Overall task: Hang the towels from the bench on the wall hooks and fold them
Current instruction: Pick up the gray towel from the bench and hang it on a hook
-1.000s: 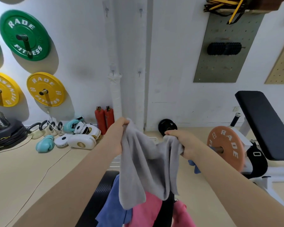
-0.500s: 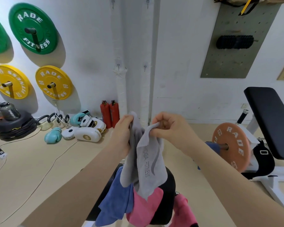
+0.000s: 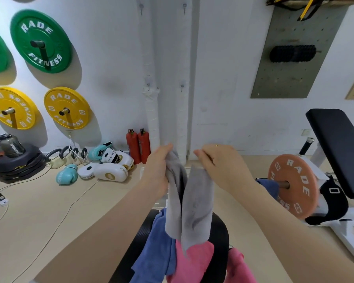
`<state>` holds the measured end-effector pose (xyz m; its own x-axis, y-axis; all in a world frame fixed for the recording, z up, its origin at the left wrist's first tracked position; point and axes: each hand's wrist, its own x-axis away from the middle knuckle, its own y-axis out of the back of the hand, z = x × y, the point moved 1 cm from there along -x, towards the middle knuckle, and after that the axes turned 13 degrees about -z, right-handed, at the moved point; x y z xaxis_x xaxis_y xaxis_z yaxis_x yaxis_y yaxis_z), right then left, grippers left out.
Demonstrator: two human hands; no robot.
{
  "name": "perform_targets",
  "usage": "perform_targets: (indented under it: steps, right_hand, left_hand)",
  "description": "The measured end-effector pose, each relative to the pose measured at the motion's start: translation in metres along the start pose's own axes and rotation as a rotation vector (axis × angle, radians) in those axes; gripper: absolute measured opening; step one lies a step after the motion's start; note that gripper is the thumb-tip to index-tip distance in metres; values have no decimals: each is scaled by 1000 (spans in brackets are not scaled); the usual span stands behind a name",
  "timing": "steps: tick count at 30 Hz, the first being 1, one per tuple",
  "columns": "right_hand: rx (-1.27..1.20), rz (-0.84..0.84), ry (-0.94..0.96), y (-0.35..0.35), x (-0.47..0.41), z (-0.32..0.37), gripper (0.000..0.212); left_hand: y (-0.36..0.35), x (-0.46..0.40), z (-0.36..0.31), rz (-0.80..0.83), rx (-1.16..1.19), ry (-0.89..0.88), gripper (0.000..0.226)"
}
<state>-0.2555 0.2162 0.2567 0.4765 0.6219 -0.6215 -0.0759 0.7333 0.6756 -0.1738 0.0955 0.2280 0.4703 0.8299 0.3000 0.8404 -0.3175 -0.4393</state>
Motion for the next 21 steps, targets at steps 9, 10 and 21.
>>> perform_targets:
  steps: [9,10,21]
  right_hand:
    - [-244,242,-164,-34,6,-15,12]
    - [-331,299,-195,-38,9,-16,21]
    - [-459,507,-500,-64,35,-43,31]
  left_hand:
    - [5,-5,9,129,-107,-100,22]
    - [4,-3,8,168,-92,-97,22]
    - [11,-6,-12,3,234,-17,35]
